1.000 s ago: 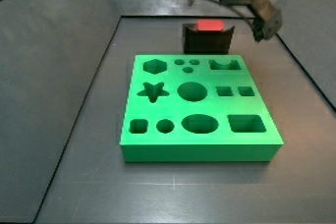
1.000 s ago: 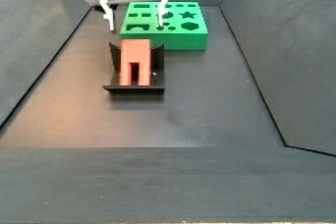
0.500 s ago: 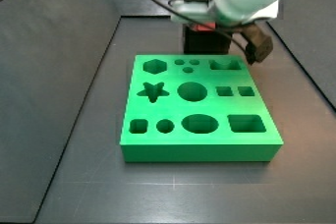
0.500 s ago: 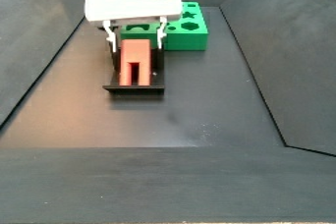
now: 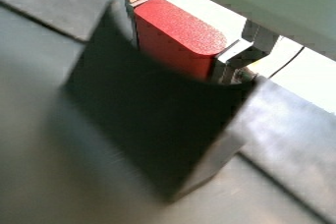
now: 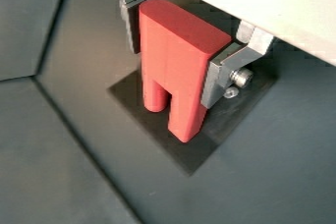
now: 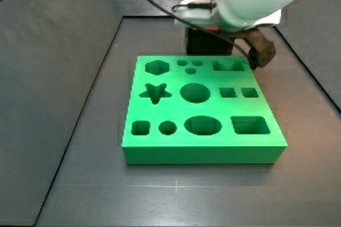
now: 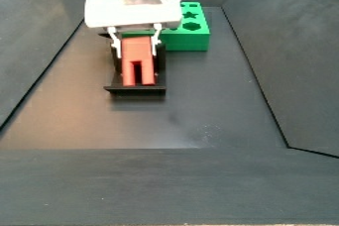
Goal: Pick up the square-circle object. Move up. Place the square-circle object on the fixture. Regrasp the square-circle object. Move to above the board. Insert the square-circle object.
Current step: Move to above the board.
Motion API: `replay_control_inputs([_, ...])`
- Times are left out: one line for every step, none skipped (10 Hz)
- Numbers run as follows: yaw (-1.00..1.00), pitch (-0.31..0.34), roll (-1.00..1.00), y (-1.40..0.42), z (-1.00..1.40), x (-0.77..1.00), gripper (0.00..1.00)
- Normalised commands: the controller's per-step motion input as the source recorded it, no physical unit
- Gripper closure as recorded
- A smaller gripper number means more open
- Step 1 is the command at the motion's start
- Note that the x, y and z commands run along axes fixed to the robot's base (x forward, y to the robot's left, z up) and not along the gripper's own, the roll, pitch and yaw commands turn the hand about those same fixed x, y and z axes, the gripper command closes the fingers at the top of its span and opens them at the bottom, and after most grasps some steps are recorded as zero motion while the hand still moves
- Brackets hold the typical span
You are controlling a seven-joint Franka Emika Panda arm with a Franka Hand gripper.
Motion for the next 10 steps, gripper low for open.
replay_control_inputs([0.01, -0.005, 0.22, 0.08, 1.0, 0.15, 1.0])
replay_control_inputs([-0.01, -0.01, 0.16, 0.08, 1.0, 0.14, 1.0])
replay_control_inputs([-0.01, -0.004, 0.11, 0.08, 1.0, 0.14, 1.0])
replay_control_inputs([-0.02, 0.009, 0.08, 0.07, 1.0, 0.14, 1.0])
replay_control_inputs([-0.02, 0.027, 0.06, 0.07, 1.0, 0.13, 1.0])
replay_control_inputs([-0.01, 0.051, 0.02, 0.07, 1.0, 0.13, 1.0])
replay_control_inputs([-0.01, 0.064, 0.01, 0.06, 1.0, 0.12, 1.0])
replay_control_inputs([0.01, 0.099, -0.01, 0.05, 1.0, 0.11, 1.0])
replay_control_inputs([0.02, 0.112, -0.02, 0.05, 1.0, 0.11, 1.0])
replay_control_inputs([0.04, 0.129, -0.03, 0.04, 1.0, 0.1, 1.0])
